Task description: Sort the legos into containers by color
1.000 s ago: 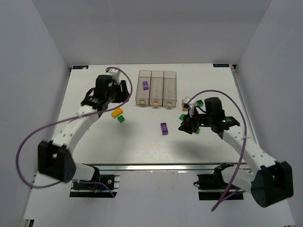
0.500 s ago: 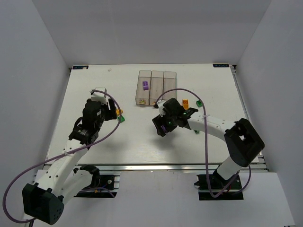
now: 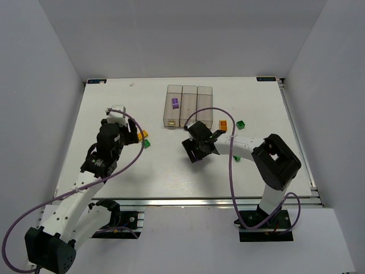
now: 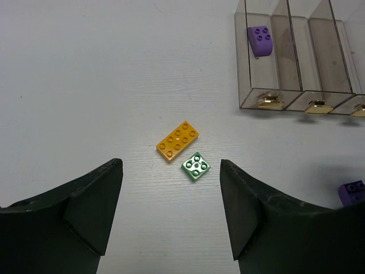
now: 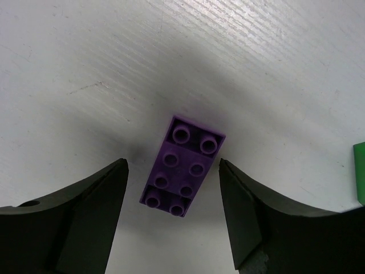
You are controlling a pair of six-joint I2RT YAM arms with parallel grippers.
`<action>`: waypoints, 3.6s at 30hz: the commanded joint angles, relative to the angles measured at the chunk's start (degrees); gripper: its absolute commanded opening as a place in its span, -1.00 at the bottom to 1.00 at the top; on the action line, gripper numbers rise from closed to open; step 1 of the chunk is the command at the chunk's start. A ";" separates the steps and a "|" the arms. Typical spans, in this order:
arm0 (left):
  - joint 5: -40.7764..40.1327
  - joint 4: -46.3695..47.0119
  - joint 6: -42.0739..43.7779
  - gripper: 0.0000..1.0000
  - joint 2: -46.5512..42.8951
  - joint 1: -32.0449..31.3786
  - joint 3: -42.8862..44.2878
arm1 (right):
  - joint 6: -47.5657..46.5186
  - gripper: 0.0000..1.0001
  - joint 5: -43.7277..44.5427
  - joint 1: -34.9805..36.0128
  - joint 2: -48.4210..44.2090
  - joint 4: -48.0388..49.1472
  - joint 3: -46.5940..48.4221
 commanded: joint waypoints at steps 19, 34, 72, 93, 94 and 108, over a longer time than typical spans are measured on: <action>2.63 0.93 0.52 0.60 -1.27 -0.56 0.53 | -16.24 -0.96 -7.74 -0.21 -8.51 2.21 13.68; 1.84 1.02 0.87 0.63 0.93 -0.56 0.00 | -10.44 -0.58 5.19 -2.75 18.55 7.65 47.96; 11.42 -3.03 -2.03 0.51 26.14 1.20 7.73 | -35.05 0.70 -50.63 -18.83 -46.81 -2.98 -11.86; 3.78 -4.08 12.20 0.55 50.66 1.20 24.34 | -31.09 -0.21 -46.66 -28.42 -55.08 1.15 -21.90; 3.16 -4.95 12.73 0.55 51.28 1.20 25.31 | -31.01 -0.21 -46.66 -28.42 -55.43 1.15 -21.90; 5.70 -7.86 15.81 0.45 57.26 3.57 27.78 | -30.83 -0.20 -46.58 -28.08 -55.61 1.07 -21.90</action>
